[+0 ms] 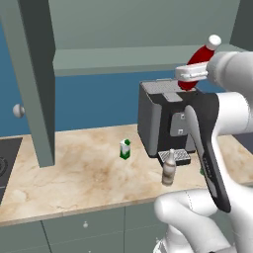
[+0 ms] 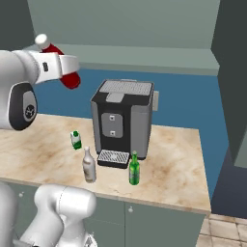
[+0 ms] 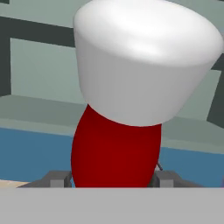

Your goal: Sort all alcoholic drinks to one cabinet, and non-alcoholic drinks to the other.

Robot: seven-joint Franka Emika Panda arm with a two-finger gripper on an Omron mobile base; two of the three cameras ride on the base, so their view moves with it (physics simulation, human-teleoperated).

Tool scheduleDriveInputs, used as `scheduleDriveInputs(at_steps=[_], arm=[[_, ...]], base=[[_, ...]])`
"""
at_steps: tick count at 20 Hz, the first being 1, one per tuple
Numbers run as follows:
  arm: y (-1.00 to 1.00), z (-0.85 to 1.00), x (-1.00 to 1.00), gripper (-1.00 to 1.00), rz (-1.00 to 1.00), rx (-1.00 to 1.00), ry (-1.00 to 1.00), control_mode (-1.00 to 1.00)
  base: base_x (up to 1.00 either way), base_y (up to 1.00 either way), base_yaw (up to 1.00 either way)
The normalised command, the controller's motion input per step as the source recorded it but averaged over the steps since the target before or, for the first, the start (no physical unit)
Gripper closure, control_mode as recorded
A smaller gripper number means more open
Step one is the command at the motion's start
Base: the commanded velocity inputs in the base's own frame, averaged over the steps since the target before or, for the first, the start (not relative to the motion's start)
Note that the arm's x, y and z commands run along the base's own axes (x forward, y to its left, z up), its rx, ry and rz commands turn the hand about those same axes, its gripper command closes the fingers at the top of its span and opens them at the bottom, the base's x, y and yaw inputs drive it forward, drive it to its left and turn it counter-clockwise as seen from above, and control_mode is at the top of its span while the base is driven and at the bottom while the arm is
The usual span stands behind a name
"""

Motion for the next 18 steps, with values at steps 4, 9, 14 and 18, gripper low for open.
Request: scheduleDriveInputs(at_steps=[4,9,14,18], arm=[[-0.13,0.13,0.06,1.00,-0.01,0.00,-0.05,-1.00],[-0.04,0.15,0.12,1.00,0.00,0.00,-0.03,-1.00],[-0.01,0.15,0.19,1.00,0.00,0.00,0.00,-1.00],[0.00,0.11,0.25,1.00,-0.01,0.00,0.00,-1.00]], base=[[0.00,0.00,0.00],[0.00,0.00,0.00],[0.00,0.00,0.00],[0.00,0.00,0.00]])
